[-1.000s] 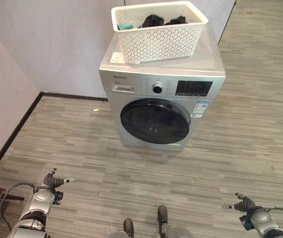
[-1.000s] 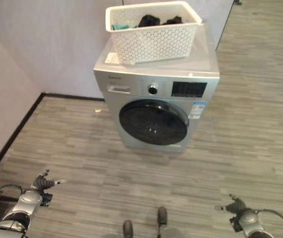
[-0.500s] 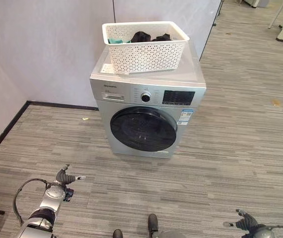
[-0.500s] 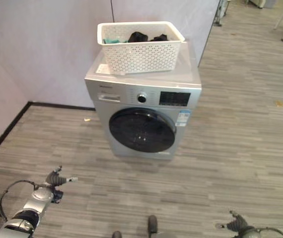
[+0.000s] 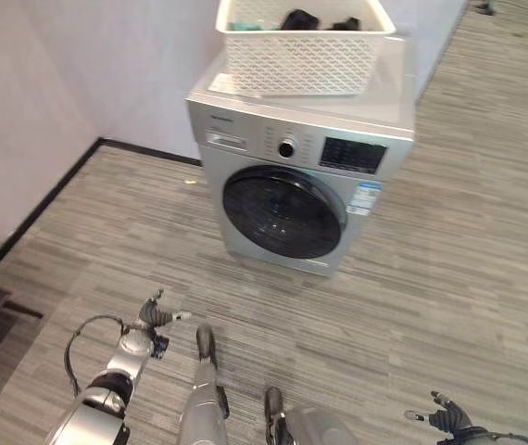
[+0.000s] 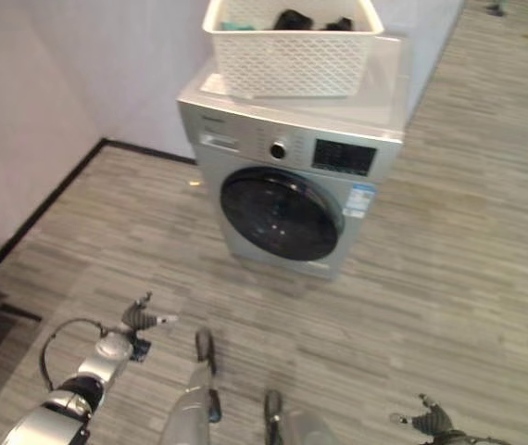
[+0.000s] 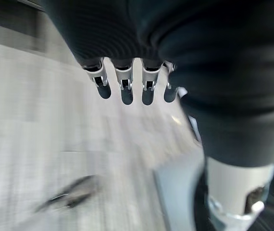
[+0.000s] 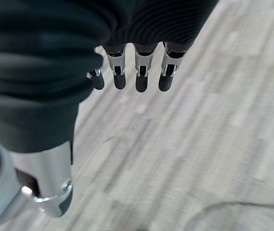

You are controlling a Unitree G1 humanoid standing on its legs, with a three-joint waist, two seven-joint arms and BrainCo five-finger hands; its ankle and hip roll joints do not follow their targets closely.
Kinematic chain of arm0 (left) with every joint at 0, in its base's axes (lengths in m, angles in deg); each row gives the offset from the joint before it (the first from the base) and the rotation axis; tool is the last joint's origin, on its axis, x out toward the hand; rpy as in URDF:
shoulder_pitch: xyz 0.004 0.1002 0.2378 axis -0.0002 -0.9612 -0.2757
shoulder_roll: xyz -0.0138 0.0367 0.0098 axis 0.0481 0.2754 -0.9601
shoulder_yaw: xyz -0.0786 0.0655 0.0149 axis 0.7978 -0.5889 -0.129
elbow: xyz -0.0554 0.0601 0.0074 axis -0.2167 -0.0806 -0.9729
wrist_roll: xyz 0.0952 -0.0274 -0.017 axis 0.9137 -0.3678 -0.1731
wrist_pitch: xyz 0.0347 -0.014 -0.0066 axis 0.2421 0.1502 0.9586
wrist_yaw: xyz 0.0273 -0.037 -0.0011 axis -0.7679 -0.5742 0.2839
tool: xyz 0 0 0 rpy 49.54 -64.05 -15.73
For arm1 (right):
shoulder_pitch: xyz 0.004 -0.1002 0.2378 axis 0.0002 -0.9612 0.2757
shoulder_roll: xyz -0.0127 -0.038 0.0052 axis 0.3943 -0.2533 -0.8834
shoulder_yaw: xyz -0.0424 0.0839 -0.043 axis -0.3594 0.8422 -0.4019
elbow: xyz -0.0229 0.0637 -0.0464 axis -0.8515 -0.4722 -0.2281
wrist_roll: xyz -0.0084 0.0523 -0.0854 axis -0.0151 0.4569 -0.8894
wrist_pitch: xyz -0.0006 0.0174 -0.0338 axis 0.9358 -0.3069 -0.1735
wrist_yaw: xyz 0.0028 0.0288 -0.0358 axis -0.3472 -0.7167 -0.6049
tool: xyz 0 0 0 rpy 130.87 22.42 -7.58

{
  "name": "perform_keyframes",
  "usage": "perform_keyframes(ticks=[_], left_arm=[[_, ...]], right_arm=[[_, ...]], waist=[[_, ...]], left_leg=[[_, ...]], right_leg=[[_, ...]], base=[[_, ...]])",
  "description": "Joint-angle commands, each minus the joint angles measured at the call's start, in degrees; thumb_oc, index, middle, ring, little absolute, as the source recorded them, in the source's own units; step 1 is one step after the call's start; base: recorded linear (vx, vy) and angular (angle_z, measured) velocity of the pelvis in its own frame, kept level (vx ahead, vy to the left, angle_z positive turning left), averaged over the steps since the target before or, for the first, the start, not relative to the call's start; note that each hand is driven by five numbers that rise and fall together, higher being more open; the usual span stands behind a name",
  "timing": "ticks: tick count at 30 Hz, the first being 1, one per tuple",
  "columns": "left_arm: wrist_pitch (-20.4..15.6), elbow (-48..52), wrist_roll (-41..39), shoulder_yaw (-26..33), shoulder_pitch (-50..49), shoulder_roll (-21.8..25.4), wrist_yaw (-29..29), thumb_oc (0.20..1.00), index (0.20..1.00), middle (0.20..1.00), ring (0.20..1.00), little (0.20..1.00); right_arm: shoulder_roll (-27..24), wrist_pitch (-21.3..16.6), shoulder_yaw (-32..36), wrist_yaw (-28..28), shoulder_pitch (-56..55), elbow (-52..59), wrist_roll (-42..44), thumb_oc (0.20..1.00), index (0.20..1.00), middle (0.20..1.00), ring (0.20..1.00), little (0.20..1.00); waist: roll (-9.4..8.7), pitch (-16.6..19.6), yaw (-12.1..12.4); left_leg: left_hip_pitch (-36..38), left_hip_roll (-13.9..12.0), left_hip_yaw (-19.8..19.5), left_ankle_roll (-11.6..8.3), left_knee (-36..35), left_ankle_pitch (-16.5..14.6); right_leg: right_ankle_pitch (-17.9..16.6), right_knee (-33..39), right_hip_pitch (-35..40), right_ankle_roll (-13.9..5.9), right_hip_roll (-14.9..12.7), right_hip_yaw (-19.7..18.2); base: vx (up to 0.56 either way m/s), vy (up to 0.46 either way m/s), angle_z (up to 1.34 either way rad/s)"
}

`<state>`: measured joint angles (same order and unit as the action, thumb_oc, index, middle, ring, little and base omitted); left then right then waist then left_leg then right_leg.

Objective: Grab the laundry basket,head to the washer,open it,put in the laundry and shut it.

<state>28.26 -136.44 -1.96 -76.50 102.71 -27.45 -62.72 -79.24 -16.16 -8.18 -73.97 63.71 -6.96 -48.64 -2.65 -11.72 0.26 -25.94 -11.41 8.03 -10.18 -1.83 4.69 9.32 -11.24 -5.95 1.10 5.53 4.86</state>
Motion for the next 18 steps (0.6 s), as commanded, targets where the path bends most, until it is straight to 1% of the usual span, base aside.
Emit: perform_keyframes(ticks=[1,2,3,5,6,7,8,9,10,11,12,13,14,15,16,17,18], left_arm=[[-2.6,1.2,-0.2,3.0,2.5,3.0,1.0,1.000,1.000,1.000,1.000,1.000],[-2.8,1.6,-0.4,3.5,1.7,3.1,1.0,1.000,1.000,1.000,1.000,1.000],[-3.0,2.0,-0.6,4.2,0.7,3.2,1.0,1.000,1.000,1.000,1.000,1.000],[-3.0,3.0,-0.5,4.7,-0.7,3.0,1.0,1.000,1.000,1.000,1.000,1.000],[-3.0,4.0,-0.5,5.0,-1.4,3.0,0.9,1.000,1.000,1.000,1.000,1.000],[-3.0,4.4,-0.5,5.0,-1.5,2.9,0.8,1.000,1.000,1.000,1.000,1.000],[-3.0,5.0,-0.2,4.8,-1.9,2.9,0.6,1.000,1.000,1.000,1.000,1.000],[-2.9,7.4,0.2,4.9,-3.2,2.8,0.1,1.000,1.000,1.000,1.000,1.000],[-2.9,7.4,0.2,4.9,-3.2,2.8,0.1,1.000,1.000,1.000,1.000,1.000],[-3.0,8.0,0.5,5.0,-4.1,2.4,0.0,1.000,1.000,1.000,1.000,1.000],[-2.9,7.8,0.7,5.0,-4.5,2.4,0.1,1.000,1.000,1.000,1.000,1.000],[-2.9,7.6,1.0,5.1,-5.2,2.2,-0.2,1.000,1.000,1.000,1.000,1.000],[-2.9,7.8,1.3,5.1,-6.0,1.9,-0.3,1.000,1.000,1.000,1.000,1.000],[-2.7,8.1,1.5,5.0,-6.2,1.8,-0.5,1.000,1.000,1.000,1.000,1.000],[-2.7,8.1,1.5,5.0,-6.2,1.7,-0.5,1.000,1.000,1.000,1.000,1.000],[-2.6,8.3,2.0,4.8,-6.6,1.6,-0.5,1.000,1.000,1.000,1.000,1.000],[-2.5,7.0,2.2,4.4,-5.9,0.9,-0.4,1.000,1.000,1.000,1.000,1.000]], right_arm=[[-3.6,-0.8,-0.9,-1.3,-4.2,5.4,-1.5,1.000,1.000,1.000,1.000,1.000],[-3.6,-0.7,-1.3,-1.1,-3.5,5.8,-1.9,1.000,1.000,1.000,1.000,1.000],[-3.1,-0.6,-1.8,-0.9,-2.9,6.3,-2.2,1.000,1.000,1.000,1.000,1.000],[-2.7,-0.5,-3.0,-0.5,-2.0,7.1,-3.8,1.000,1.000,1.000,1.000,1.000],[-2.7,-0.4,-3.6,-0.4,-1.8,7.9,-4.8,1.000,1.000,1.000,1.000,1.000],[-2.8,-0.3,-3.8,-0.4,-1.6,8.3,-5.2,1.000,1.000,1.000,1.000,1.000],[-3.1,-0.4,-4.9,-0.2,-1.0,9.9,-7.0,1.000,1.000,1.000,1.000,1.000],[-3.7,-0.4,-4.9,0.0,-1.3,12.7,-8.1,1.000,1.000,1.000,1.000,1.000],[-3.7,-0.4,-4.9,0.0,-1.3,12.7,-8.1,1.000,1.000,1.000,1.000,1.000],[-3.6,-0.5,-4.4,0.1,-1.9,14.9,-8.7,1.000,1.000,1.000,1.000,1.000],[-3.7,-0.6,-4.7,-0.1,-1.8,15.4,-9.5,1.000,1.000,1.000,1.000,1.000],[-3.8,-0.6,-5.0,0.2,-1.8,16.3,-10.3,1.000,1.000,1.000,1.000,1.000],[-4.3,-0.7,-5.2,0.0,-1.5,17.5,-11.1,1.000,1.000,1.000,1.000,1.000],[-4.6,-0.8,-5.4,0.1,-1.2,18.9,-11.8,1.000,1.000,1.000,1.000,1.000],[-4.6,-0.8,-5.4,0.1,-1.2,18.9,-11.8,1.000,1.000,1.000,1.000,1.000],[-4.8,-0.9,-5.5,-0.4,-1.1,19.5,-12.2,1.000,1.000,1.000,1.000,1.000],[-4.7,-1.2,-5.1,-0.6,-2.2,22.6,-12.3,1.000,1.000,1.000,1.000,1.000]], waist=[[-1.03,3.3,-3.2],[-1.56,3.5,-2.8],[-1.85,3.7,-2.4],[-2.45,4.2,-1.5],[-2.78,4.6,-1.1],[-2.70,4.7,-1.0],[-2.89,4.9,-0.8],[-3.27,5.0,-0.5],[-3.16,5.2,-0.4],[-3.44,5.4,-0.6],[-3.57,5.6,-0.4],[-3.89,5.8,0.0],[-3.44,5.2,0.3],[-3.07,4.7,0.2],[-2.92,4.8,0.3],[-2.49,4.7,0.0],[-1.50,3.9,-1.6]], left_leg=[[4.1,6.1,2.6,6.11,13.1,4.3],[3.7,6.7,3.9,7.05,15.8,2.0],[4.2,7.1,5.1,7.72,15.8,0.8],[4.8,7.8,6.6,8.58,15.9,-0.2],[4.9,8.6,7.1,9.07,15.8,-0.6],[5.2,8.9,7.2,9.16,15.1,-0.5],[5.3,9.7,7.6,9.39,14.9,-0.4],[6.1,11.3,7.6,10.27,14.1,-1.5],[6.0,11.1,7.7,10.25,13.9,-1.3],[7.0,12.7,7.7,10.79,12.9,-2.1],[7.6,13.1,7.7,11.02,12.2,-2.3],[8.9,13.9,7.4,11.33,10.7,-2.4],[11.1,14.5,6.1,12.24,8.3,-2.4],[12.1,14.6,5.5,12.61,7.2,-2.5],[11.9,14.4,5.6,12.57,7.1,-2.3],[12.5,14.5,4.9,12.83,6.5,-2.5],[16.0,14.5,2.5,12.48,3.2,-1.7]], right_leg=[[-1.2,7.9,12.9,-5.56,-6.6,-4.4],[-1.0,7.6,13.3,-6.13,-8.0,-5.1],[-1.6,7.1,13.2,-6.73,-9.0,-5.5],[-3.7,5.9,12.6,-7.88,-10.3,-5.8],[-5.5,5.1,12.4,-8.58,-11.0,-5.8],[-6.4,4.7,11.7,-8.62,-11.0,-5.9],[-8.2,4.1,11.3,-9.16,-11.5,-5.5],[-10.4,2.9,11.1,-10.03,-12.1,-5.3],[-10.6,2.9,10.8,-9.99,-12.0,-5.4],[-13.3,1.5,10.7,-10.73,-12.7,-4.5],[-14.4,0.9,10.5,-10.98,-13.0,-3.8],[-16.4,-0.9,10.2,-11.50,-13.4,-3.0],[-19.8,-8.2,7.3,-11.84,-13.0,-2.5],[-20.3,-11.2,5.7,-11.79,-12.3,-2.0],[-20.6,-11.1,5.5,-11.72,-12.1,-2.1],[-20.3,-12.6,4.7,-11.79,-10.5,-2.8],[-13.9,-10.6,-1.7,-10.04,-7.3,-2.7]], base=[[0.34,0.253,-0.43],[0.32,0.251,-0.51],[0.32,0.242,-0.44],[0.30,0.217,-0.17],[0.25,0.178,-0.43],[0.23,0.179,-0.94],[0.24,0.207,-0.55],[0.20,0.178,-0.42],[0.24,0.230,-0.27],[0.17,0.175,-0.38],[0.26,0.237,-0.22],[0.26,0.260,-0.04],[0.24,0.249,0.39],[0.16,0.186,0.24],[0.08,0.064,0.26],[0.19,0.084,0.54],[0.20,0.082,0.57]])
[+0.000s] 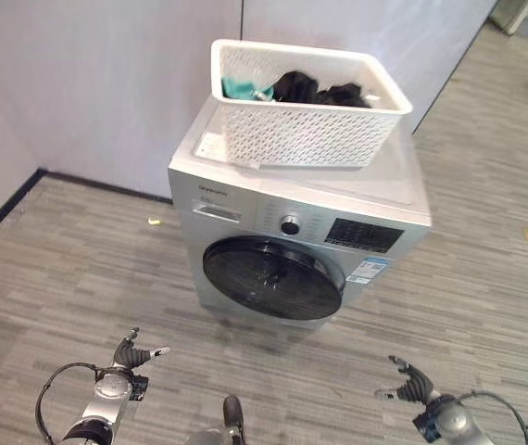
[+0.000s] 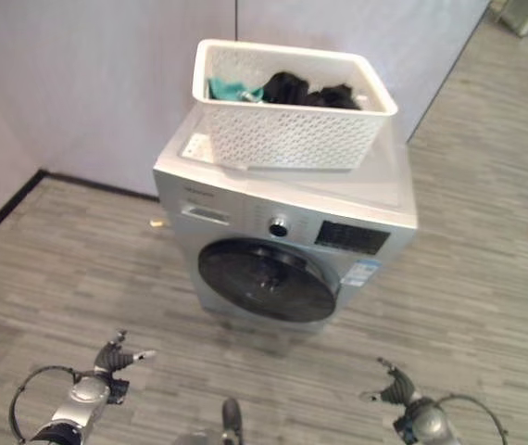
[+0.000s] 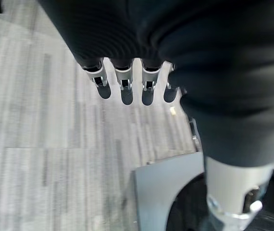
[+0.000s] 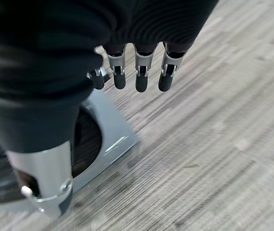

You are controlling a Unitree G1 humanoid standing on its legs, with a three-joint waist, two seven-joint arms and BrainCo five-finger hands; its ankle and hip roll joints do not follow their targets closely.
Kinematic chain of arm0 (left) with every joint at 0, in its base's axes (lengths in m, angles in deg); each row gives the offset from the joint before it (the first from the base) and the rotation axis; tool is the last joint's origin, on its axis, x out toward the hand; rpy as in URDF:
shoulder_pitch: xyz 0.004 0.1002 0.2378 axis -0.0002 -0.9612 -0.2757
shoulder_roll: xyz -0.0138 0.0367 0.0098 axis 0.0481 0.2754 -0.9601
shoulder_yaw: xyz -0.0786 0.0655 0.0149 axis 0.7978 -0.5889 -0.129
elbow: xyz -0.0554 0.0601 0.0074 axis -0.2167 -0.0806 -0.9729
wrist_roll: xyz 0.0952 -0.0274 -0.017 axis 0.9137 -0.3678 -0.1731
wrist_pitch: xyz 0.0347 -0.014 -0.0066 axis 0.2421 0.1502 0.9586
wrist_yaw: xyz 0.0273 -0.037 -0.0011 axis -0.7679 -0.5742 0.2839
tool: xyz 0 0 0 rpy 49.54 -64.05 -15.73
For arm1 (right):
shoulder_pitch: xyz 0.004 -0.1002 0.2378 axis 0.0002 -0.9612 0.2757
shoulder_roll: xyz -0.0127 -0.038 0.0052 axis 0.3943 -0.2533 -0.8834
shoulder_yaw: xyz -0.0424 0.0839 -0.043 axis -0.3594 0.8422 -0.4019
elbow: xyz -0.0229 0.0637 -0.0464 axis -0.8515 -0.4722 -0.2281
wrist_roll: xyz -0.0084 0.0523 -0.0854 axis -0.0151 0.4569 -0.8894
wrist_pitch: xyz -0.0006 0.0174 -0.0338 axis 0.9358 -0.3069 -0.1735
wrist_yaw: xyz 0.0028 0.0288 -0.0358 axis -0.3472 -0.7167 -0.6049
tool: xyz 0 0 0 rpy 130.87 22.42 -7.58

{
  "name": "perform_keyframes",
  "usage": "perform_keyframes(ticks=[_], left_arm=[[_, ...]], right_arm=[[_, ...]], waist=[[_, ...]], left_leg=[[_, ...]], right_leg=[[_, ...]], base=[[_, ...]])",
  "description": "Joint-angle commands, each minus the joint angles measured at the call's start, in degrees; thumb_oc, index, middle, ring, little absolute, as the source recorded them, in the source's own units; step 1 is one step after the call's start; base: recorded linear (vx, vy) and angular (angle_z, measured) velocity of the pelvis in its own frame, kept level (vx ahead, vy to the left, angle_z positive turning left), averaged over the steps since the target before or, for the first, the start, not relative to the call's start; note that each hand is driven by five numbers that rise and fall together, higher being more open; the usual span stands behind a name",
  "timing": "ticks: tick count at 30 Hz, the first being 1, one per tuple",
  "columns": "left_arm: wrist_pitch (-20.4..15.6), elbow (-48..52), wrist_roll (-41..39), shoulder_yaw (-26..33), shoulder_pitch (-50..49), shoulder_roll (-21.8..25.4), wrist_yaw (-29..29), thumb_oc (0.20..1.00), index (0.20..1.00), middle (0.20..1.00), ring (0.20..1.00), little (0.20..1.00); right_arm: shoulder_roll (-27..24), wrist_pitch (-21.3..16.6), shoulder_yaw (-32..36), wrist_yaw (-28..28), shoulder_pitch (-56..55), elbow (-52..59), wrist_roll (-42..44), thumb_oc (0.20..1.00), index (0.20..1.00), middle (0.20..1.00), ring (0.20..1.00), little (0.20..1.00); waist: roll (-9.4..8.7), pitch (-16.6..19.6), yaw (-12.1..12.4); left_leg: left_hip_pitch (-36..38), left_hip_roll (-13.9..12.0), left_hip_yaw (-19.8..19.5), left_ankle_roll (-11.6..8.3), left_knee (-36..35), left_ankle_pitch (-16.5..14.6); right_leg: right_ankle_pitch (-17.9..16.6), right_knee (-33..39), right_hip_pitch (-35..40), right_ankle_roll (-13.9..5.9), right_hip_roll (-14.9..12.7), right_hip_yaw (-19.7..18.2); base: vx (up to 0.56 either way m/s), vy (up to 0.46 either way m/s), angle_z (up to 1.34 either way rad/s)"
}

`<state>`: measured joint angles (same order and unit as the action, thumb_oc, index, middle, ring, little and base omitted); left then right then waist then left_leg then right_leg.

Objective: Grab the laundry basket,head to the washer,open it,put in the laundry and shut it.

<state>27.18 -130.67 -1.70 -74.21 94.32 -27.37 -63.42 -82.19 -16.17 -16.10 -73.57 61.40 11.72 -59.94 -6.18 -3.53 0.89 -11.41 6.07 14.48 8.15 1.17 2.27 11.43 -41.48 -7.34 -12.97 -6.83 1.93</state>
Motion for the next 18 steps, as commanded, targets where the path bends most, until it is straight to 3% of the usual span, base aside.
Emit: perform_keyframes(ticks=[1,2,4,7,12,18], left_arm=[[-1.4,1.2,2.0,2.0,2.4,0.8,0.3,1.000,1.000,1.000,1.000,1.000],[-1.7,-0.1,1.9,2.2,2.4,0.5,0.6,1.000,1.000,1.000,1.000,1.000],[-1.8,-1.2,2.2,2.0,2.6,0.2,1.0,1.000,1.000,1.000,1.000,1.000],[-2.2,-2.1,3.3,1.6,2.5,0.0,1.3,1.000,1.000,1.000,1.000,1.000],[-2.6,-2.3,4.1,3.1,0.1,1.6,1.1,1.000,1.000,1.000,1.000,1.000],[-2.3,-4.9,4.5,5.7,-0.8,4.4,1.2,1.000,1.000,1.000,1.000,1.000]], right_arm=[[-1.8,-1.2,2.9,-1.0,0.0,4.0,-1.0,1.000,1.000,1.000,1.000,1.000],[-1.9,-1.6,3.2,-1.3,-0.2,4.7,-0.9,1.000,1.000,1.000,1.000,1.000],[-2.2,-1.8,3.1,-1.9,-0.1,5.1,-0.8,1.000,1.000,1.000,1.000,1.000],[-3.1,-1.8,3.4,-3.2,0.1,5.8,-1.9,1.000,1.000,1.000,1.000,1.000],[-4.7,-2.3,5.5,-2.7,-0.9,8.2,-2.4,1.000,1.000,1.000,1.000,1.000],[-6.5,-2.9,6.4,-0.8,-2.8,14.2,-2.7,1.000,1.000,1.000,1.000,1.000]], waist=[[1.98,-4.4,-2.5],[2.64,-4.7,-2.6],[2.73,-5.4,-3.2],[2.52,-6.3,-3.8],[2.03,-5.5,-2.7],[1.68,-5.4,-2.2]], left_leg=[[1.7,-2.8,-4.2,-5.86,0.1,0.8],[3.3,-3.8,-5.0,-6.52,-1.1,0.4],[4.5,-3.6,-6.9,-6.91,-1.0,-0.1],[5.8,-2.4,-10.0,-6.95,0.2,-1.5],[5.6,-1.7,-10.6,-7.19,1.1,-2.3],[4.5,-2.2,-10.8,-7.86,2.4,-2.7]], right_leg=[[-15.7,19.5,-0.2,4.05,4.9,0.5],[-12.0,24.7,-2.1,4.65,4.1,3.1],[-10.7,27.5,-3.9,4.87,4.8,1.6],[-12.2,31.2,-5.3,4.60,5.4,-3.0],[-12.8,33.3,-2.2,4.63,4.5,-1.2],[-11.8,35.0,-0.7,5.40,4.6,-0.2]], base=[[0.27,0.036,0.84],[0.13,-0.029,0.72],[0.19,-0.044,0.56],[0.15,-0.043,0.44],[0.03,-0.063,0.51],[-0.01,-0.088,-0.03]])
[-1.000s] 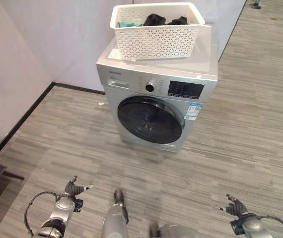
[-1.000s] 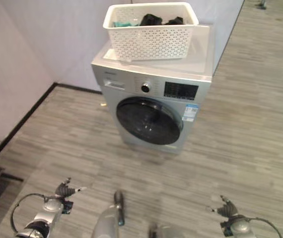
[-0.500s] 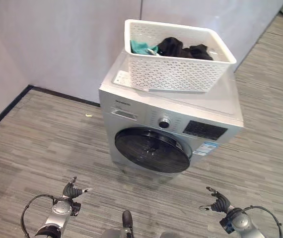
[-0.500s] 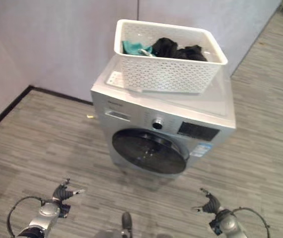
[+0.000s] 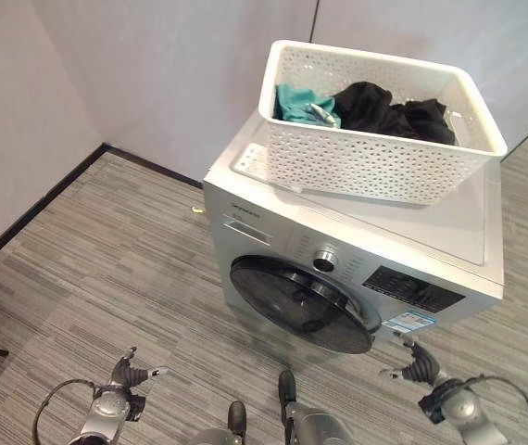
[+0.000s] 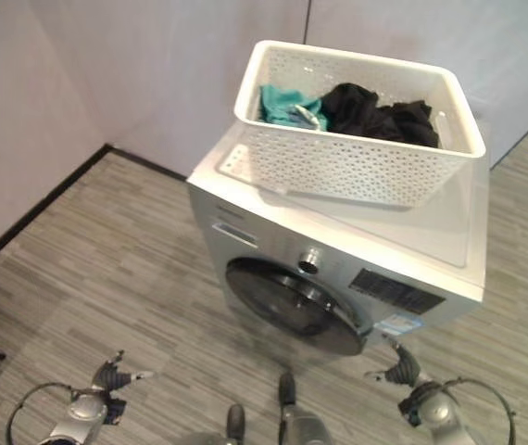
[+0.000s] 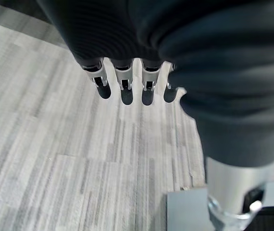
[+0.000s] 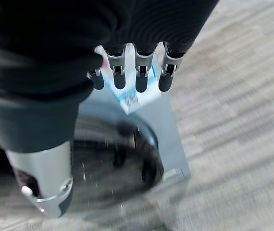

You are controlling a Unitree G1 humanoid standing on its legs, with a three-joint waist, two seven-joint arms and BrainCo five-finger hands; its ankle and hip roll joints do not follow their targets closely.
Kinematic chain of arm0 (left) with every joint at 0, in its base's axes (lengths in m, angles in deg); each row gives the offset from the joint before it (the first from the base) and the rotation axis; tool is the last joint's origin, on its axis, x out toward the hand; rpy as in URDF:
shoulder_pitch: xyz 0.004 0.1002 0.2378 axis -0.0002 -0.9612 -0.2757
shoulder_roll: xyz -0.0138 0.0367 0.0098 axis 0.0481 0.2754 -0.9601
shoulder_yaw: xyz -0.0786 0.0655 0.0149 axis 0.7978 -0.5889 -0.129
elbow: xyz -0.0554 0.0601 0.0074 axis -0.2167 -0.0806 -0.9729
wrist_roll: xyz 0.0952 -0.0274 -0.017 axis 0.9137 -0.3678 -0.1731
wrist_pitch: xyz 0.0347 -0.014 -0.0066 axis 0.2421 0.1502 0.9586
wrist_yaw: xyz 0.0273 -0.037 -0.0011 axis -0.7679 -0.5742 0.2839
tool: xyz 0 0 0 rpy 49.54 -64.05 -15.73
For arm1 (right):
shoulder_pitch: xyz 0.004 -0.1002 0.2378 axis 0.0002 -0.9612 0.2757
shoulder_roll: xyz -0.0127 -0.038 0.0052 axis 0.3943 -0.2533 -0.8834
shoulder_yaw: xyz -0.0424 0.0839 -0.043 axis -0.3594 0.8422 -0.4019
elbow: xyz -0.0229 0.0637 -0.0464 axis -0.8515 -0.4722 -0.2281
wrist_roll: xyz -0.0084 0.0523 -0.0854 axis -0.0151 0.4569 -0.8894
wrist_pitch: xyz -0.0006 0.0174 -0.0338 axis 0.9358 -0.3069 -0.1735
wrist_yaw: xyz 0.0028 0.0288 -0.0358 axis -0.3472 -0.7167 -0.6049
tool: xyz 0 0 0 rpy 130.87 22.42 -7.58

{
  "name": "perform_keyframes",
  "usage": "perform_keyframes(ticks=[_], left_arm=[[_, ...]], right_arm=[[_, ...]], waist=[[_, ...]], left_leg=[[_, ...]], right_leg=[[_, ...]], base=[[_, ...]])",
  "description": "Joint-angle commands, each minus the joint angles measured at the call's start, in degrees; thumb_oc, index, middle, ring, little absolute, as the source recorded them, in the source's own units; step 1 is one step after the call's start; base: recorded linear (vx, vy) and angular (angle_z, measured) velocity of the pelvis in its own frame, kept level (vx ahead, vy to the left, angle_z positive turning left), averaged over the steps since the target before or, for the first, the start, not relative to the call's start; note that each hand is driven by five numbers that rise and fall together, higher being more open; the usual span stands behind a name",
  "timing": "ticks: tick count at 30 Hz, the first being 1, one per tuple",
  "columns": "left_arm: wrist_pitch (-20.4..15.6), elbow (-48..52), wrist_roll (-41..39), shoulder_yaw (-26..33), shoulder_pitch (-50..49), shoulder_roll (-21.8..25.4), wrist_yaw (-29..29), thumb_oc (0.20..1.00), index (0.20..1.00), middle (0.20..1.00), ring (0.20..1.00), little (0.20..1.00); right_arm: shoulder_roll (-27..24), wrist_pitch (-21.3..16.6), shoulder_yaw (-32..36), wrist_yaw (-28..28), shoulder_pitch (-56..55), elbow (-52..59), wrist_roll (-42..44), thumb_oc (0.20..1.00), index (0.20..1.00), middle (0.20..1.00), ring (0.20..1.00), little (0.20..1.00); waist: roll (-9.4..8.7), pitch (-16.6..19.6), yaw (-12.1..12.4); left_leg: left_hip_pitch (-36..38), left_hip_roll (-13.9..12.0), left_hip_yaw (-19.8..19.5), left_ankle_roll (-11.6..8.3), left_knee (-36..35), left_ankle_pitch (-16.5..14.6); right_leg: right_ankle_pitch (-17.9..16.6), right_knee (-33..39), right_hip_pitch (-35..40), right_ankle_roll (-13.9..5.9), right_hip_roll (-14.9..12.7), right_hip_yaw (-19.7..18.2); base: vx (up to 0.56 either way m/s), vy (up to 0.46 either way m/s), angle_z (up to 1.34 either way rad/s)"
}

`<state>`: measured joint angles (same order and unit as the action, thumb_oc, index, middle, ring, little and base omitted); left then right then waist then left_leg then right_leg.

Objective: Grab the laundry basket,head to the washer,open it,put in the laundry and shut it.

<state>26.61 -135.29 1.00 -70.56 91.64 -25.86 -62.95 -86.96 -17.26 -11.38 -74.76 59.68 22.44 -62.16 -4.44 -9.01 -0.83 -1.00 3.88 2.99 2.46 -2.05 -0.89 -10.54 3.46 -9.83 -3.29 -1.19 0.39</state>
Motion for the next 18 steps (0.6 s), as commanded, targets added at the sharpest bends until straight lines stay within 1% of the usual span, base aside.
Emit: perform_keyframes(ticks=[1,2,3,4,8,12,15,16,17,18], left_arm=[[-1.4,-2.5,1.5,3.7,1.7,3.6,0.8,1.000,1.000,1.000,1.000,1.000],[-1.4,-2.5,1.5,3.7,1.7,3.6,0.7,1.000,1.000,1.000,1.000,1.000],[-1.1,-4.5,1.7,5.3,1.6,4.3,0.9,1.000,1.000,1.000,1.000,1.000],[-0.9,-5.3,1.7,5.8,1.7,4.4,1.1,1.000,1.000,1.000,1.000,1.000],[-0.7,-7.1,2.0,6.2,2.2,4.0,1.6,1.000,1.000,1.000,1.000,1.000],[-1.3,-4.9,3.1,4.2,2.1,2.6,2.1,1.000,1.000,1.000,1.000,1.000],[-1.6,-3.8,4.1,2.1,2.0,1.2,2.5,1.000,1.000,1.000,1.000,1.000],[-1.6,-3.8,4.1,2.1,2.0,1.2,2.5,1.000,1.000,1.000,1.000,1.000],[-1.6,-3.7,5.2,0.8,2.1,0.9,2.5,1.000,1.000,1.000,1.000,1.000],[-1.6,-3.7,5.2,0.8,2.1,0.9,2.5,1.000,1.000,1.000,1.000,1.000]], right_arm=[[-2.2,-2.2,2.7,1.3,-3.2,7.4,-0.2,1.000,1.000,1.000,1.000,1.000],[-2.2,-2.1,2.8,1.4,-3.3,7.5,-0.2,1.000,1.000,1.000,1.000,1.000],[-2.7,-2.5,4.5,2.4,-6.2,12.7,-0.3,1.000,1.000,1.000,1.000,1.000],[-2.5,-2.8,5.6,2.8,-7.6,14.5,0.5,1.000,1.000,1.000,1.000,1.000],[-2.3,-4.1,7.2,3.0,-10.1,16.7,3.0,1.000,1.000,1.000,1.000,1.000],[-2.1,-5.5,6.3,1.2,-7.9,12.7,4.3,1.000,1.000,1.000,1.000,1.000],[-2.0,-5.9,5.4,-1.2,-4.3,7.8,4.7,1.000,1.000,1.000,1.000,1.000],[-2.0,-5.9,5.4,-1.2,-4.3,7.8,4.7,1.000,1.000,1.000,1.000,1.000],[-2.9,-5.8,3.7,-2.1,-1.0,6.2,2.9,1.000,1.000,1.000,1.000,1.000],[-2.9,-5.8,3.7,-2.1,-1.0,6.2,2.9,1.000,1.000,1.000,1.000,1.000]], waist=[[-0.26,0.0,-0.6],[-0.25,0.0,-0.6],[-0.42,0.0,-1.0],[-0.52,0.0,-1.2],[-0.64,0.3,-1.7],[0.04,0.1,-1.4],[0.75,-0.1,-1.1],[0.75,-0.1,-1.1],[1.19,-0.2,-0.6],[1.19,-0.2,-0.6]], left_leg=[[-5.9,-0.3,0.8,-2.43,5.9,0.4],[-5.9,-0.3,0.8,-2.44,5.9,0.4],[-5.9,-0.7,1.0,-2.80,6.1,0.4],[-5.8,-0.9,1.1,-2.95,6.2,0.4],[-5.4,-1.4,1.2,-3.28,5.7,0.8],[-6.0,-1.5,0.5,-3.44,6.0,1.1],[-6.4,-1.4,0.0,-3.43,5.9,1.3],[-6.4,-1.4,0.0,-3.43,5.9,1.3],[-6.9,-1.3,-0.3,-3.47,5.9,1.3],[-6.9,-1.3,-0.3,-3.47,5.9,1.3]], right_leg=[[10.5,-9.9,2.1,-4.00,-0.7,1.4],[10.5,-9.8,2.1,-4.00,-0.7,1.4],[10.9,-9.8,2.5,-3.71,-0.4,1.5],[11.0,-9.7,2.6,-3.60,-0.3,1.4],[11.1,-8.8,3.1,-3.15,0.3,1.1],[11.1,-7.9,3.1,-2.70,0.5,1.2],[10.9,-7.1,3.3,-2.47,0.4,1.7],[10.9,-7.1,3.3,-2.47,0.4,1.7],[10.8,-6.6,3.2,-2.45,0.3,2.0],[10.8,-6.6,3.2,-2.45,0.3,2.0]], base=[[0.00,-0.061,0.01],[0.00,-0.129,-0.03],[0.00,-0.096,-0.03],[0.00,-0.118,-0.04],[0.01,-0.075,-0.05],[0.00,-0.042,-0.13],[0.00,-0.014,0.01],[-0.01,-0.016,0.19],[-0.01,-0.010,0.12],[0.00,0.000,0.00]])
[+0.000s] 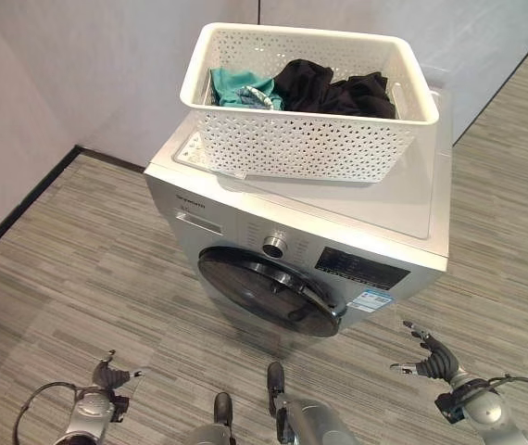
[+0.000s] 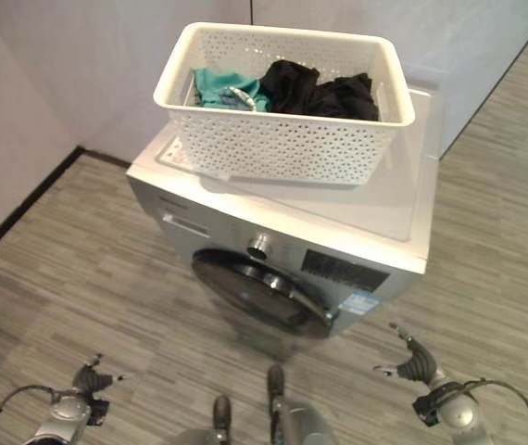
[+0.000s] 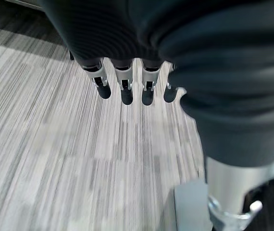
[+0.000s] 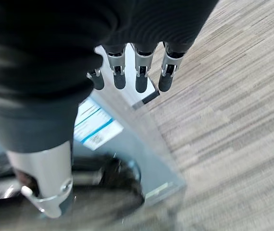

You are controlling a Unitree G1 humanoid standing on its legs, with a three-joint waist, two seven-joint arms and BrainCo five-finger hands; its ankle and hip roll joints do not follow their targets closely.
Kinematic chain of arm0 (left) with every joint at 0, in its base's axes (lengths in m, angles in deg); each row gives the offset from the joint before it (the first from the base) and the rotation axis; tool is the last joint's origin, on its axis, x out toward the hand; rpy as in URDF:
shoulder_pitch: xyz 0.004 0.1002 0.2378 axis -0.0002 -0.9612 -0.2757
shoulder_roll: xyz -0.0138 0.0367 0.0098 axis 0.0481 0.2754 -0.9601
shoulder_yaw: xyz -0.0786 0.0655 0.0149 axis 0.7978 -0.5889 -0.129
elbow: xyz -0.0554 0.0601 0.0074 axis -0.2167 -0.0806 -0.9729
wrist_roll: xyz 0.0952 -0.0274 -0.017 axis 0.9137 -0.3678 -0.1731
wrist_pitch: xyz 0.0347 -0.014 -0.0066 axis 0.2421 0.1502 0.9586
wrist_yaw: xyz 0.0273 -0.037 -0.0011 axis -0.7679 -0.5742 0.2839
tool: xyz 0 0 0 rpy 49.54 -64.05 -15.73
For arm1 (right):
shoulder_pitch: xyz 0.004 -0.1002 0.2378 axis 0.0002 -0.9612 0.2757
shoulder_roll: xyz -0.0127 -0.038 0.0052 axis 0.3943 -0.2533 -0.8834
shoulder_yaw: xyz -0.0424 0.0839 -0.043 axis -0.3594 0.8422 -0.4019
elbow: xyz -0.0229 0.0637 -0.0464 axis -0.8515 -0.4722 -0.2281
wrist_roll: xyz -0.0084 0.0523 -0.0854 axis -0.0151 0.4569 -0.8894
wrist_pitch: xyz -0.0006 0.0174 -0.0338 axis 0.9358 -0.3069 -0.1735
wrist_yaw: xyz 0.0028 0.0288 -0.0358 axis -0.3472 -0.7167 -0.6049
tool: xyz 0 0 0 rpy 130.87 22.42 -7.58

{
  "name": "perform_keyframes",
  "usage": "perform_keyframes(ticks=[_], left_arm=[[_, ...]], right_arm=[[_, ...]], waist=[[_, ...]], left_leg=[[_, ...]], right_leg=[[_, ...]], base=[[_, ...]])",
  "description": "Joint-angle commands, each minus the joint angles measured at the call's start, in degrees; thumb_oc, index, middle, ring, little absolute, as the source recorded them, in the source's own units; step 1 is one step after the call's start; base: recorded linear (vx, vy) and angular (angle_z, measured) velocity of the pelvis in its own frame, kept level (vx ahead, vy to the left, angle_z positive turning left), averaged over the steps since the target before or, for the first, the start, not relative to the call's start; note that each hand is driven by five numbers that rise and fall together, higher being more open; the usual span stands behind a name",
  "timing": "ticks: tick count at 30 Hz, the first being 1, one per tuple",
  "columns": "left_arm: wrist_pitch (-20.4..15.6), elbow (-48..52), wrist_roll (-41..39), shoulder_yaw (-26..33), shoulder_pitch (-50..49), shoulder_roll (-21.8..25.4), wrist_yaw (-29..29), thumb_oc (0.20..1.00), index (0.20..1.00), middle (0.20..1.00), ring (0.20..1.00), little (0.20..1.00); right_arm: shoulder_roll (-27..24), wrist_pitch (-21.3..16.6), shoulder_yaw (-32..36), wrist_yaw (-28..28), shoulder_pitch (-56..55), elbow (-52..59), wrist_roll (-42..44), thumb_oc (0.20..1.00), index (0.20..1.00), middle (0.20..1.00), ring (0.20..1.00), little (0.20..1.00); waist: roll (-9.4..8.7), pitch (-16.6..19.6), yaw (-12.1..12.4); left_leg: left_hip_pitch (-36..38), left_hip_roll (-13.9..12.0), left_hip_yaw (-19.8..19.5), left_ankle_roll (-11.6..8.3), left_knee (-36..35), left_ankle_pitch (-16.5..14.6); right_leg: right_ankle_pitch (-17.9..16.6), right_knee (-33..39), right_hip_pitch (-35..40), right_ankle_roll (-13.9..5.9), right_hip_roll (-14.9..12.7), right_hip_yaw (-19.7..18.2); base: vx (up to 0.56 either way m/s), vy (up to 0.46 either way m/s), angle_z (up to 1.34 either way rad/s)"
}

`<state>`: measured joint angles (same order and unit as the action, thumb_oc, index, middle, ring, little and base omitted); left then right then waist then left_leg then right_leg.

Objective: Grab the laundry basket,head to the washer,open it,put in the laundry and shut it.

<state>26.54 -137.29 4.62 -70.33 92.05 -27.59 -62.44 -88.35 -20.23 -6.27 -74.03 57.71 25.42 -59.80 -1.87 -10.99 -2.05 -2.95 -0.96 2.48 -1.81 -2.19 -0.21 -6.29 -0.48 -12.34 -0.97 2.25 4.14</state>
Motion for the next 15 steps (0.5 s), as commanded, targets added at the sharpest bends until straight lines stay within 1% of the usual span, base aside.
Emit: perform_keyframes(ticks=[1,7,9,11,13,15], left_arm=[[-1.5,-2.0,1.9,-0.2,1.8,2.3,2.3,1.000,1.000,1.000,1.000,1.000],[-1.1,-3.6,2.4,-1.0,2.2,2.1,2.7,1.000,1.000,1.000,1.000,1.000],[-0.8,-4.1,2.1,-1.2,2.4,1.9,2.9,1.000,1.000,1.000,1.000,1.000],[-0.7,-4.5,2.1,-1.4,2.6,1.9,3.0,1.000,1.000,1.000,1.000,1.000],[-0.5,-4.9,1.8,-1.0,3.0,2.3,3.2,1.000,1.000,1.000,1.000,1.000],[-0.3,-4.8,2.0,-0.3,3.2,2.9,3.4,1.000,1.000,1.000,1.000,1.000]], right_arm=[[-1.8,-3.0,-2.6,-4.0,3.8,1.7,0.9,1.000,1.000,1.000,1.000,1.000],[-1.7,-2.9,-5.2,-5.3,8.5,0.5,0.9,1.000,1.000,1.000,1.000,1.000],[-0.4,-2.6,-6.6,-4.7,10.5,1.2,3.6,1.000,1.000,1.000,1.000,1.000],[0.3,-2.3,-7.8,-3.8,11.3,2.1,4.7,1.000,1.000,1.000,1.000,1.000],[0.9,-1.9,-9.2,-1.8,11.1,5.3,5.7,1.000,1.000,1.000,1.000,1.000],[0.3,-1.4,-9.8,-0.4,9.5,9.4,3.9,1.000,1.000,1.000,1.000,1.000]], waist=[[-1.02,1.6,1.1],[-0.29,1.7,1.8],[-0.14,1.5,2.2],[-0.22,1.3,2.3],[-0.59,1.0,2.5],[-1.16,0.7,2.5]], left_leg=[[-5.2,3.6,0.0,0.86,5.9,0.6],[-5.4,3.7,-0.4,1.01,5.0,0.8],[-5.6,3.7,-0.7,1.03,4.4,1.2],[-5.7,3.7,-0.9,1.02,4.0,1.5],[-6.0,3.7,-1.2,0.99,3.6,1.8],[-6.2,3.7,-1.6,0.98,3.2,2.1]], right_leg=[[6.3,-2.2,5.7,-4.73,-3.3,-1.5],[6.2,-1.4,5.9,-4.72,-3.4,-1.2],[5.8,-1.1,5.7,-4.76,-3.6,-1.0],[5.8,-1.0,5.6,-4.80,-3.7,-0.9],[5.8,-1.1,5.4,-4.78,-3.7,-0.7],[5.8,-1.4,5.1,-4.80,-3.8,-0.5]], base=[[0.00,0.000,0.00],[0.00,0.003,0.03],[-0.01,0.019,0.00],[-0.01,0.013,-0.02],[-0.02,0.027,-0.06],[-0.01,0.010,-0.02]])
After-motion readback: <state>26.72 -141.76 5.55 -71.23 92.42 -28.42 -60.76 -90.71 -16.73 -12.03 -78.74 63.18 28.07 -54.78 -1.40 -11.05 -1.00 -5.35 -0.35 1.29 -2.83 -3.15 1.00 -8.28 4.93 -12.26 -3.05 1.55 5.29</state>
